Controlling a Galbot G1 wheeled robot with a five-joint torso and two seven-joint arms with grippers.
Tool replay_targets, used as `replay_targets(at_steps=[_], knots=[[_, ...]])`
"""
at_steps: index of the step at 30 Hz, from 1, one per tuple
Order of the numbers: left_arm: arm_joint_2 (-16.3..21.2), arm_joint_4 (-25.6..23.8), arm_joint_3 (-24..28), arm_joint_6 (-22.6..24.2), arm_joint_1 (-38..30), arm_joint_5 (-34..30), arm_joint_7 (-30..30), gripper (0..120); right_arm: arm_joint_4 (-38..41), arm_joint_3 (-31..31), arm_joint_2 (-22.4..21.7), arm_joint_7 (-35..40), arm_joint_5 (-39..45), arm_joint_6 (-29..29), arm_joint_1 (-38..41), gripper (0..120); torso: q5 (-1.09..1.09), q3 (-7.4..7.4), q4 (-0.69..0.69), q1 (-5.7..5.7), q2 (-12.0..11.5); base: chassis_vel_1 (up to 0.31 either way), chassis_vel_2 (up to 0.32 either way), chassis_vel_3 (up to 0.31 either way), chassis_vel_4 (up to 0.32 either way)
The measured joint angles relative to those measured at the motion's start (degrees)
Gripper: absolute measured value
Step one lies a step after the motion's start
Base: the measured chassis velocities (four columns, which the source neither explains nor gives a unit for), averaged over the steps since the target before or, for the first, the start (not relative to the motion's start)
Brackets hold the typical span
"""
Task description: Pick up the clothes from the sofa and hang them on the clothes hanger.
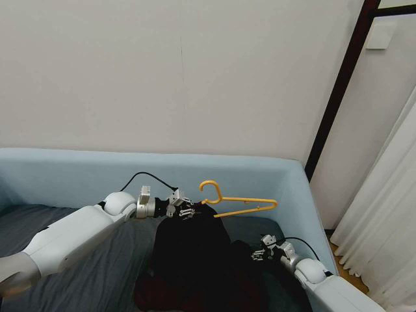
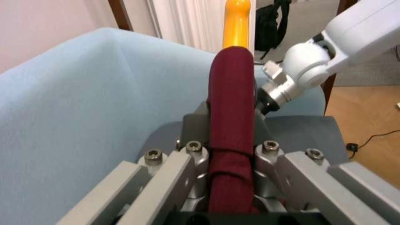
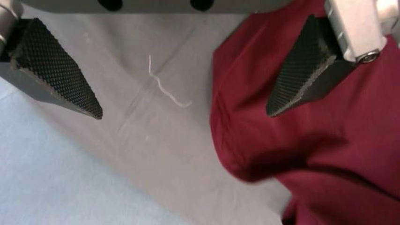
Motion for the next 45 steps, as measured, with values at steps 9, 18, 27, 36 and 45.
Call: replay_targets(at_steps=[9,18,27,36,45], knots=[[0.51,-0.23,0.41,-0.06,-0.34,-0.31,0.79,7,-6.87,1.45,4.48,-0.87,-0.28,0.82,1.74,100,-0.01,-0.01,0.01,0.0,0.0,0.0,0.0,0.0,0.0],[0.62,-0.1,2.15,-0.06,-1.86,-0.95,0.91,7,-10.68,2.96,7.33,-1.83,-0.66,1.3,2.48,70,0.0,-0.01,0.02,0.0,0.0,0.0,0.0,0.0,0.0],[0.46,0.57,2.79,-0.05,-2.12,-1.07,1.27,6,-11.61,2.68,8.39,-3.77,-2.02,1.77,2.67,37,-0.01,-0.01,0.02,0.0,0.0,0.0,0.0,0.0,0.0],[1.04,-0.03,2.87,0.02,-1.96,-1.09,1.28,4,-12.26,2.75,8.71,-4.15,-2.22,2.85,2.74,1,0.0,-0.01,0.01,0.0,0.0,0.0,0.0,0.0,0.0],[2.3,-0.87,1.82,0.07,-0.92,-0.84,1.34,4,-9.41,3.04,7.13,-2.64,-1.1,3.08,1.71,0,0.01,-0.01,0.02,0.0,0.0,0.0,0.0,0.0,0.0]])
